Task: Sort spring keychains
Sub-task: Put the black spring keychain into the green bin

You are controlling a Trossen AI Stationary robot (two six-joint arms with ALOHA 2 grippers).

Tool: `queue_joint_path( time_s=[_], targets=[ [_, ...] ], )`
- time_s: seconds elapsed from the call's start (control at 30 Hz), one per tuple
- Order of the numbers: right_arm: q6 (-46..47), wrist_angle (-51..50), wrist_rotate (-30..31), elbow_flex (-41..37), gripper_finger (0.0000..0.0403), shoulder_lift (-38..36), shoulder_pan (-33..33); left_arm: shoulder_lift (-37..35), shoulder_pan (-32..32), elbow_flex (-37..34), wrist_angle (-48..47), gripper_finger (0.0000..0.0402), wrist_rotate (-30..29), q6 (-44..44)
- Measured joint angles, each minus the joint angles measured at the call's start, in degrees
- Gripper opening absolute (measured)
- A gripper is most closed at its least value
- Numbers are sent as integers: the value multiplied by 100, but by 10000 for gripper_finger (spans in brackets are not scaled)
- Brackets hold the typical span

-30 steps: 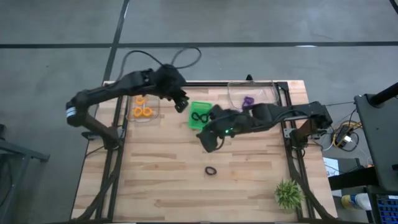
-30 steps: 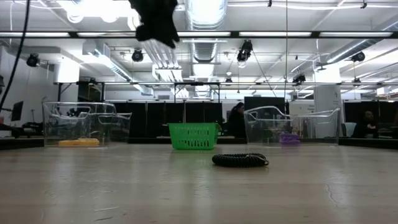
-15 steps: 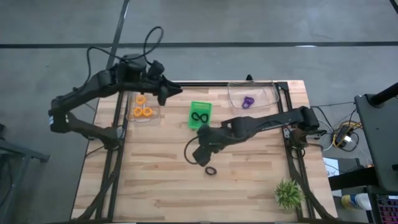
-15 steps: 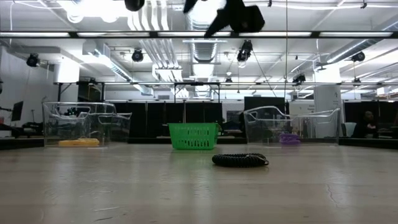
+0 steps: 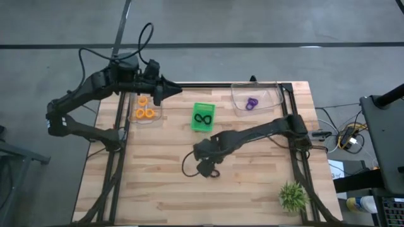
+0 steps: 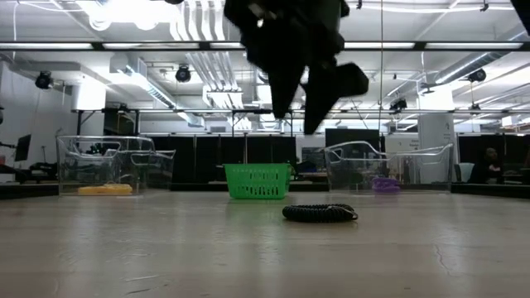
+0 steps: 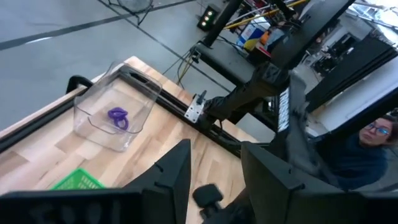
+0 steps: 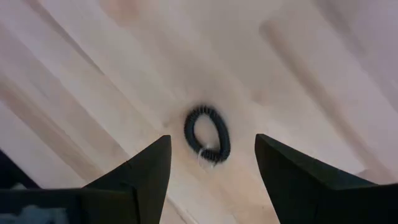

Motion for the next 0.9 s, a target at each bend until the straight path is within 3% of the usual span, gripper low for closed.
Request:
queue_joint_path(
  time_s=[0.2, 0.53, 0.9],
  targets=[
    [-57, -260, -515, 0, 226, 495, 145, 9, 0, 0, 31, 133, 75, -50],
    [-48, -335, -138, -20, 226, 732, 222, 11, 0, 0, 41, 133, 75, -57],
    [-264, -257, -155, -20, 221, 1064, 248, 11, 0, 0, 47, 133, 72, -56]
  ],
)
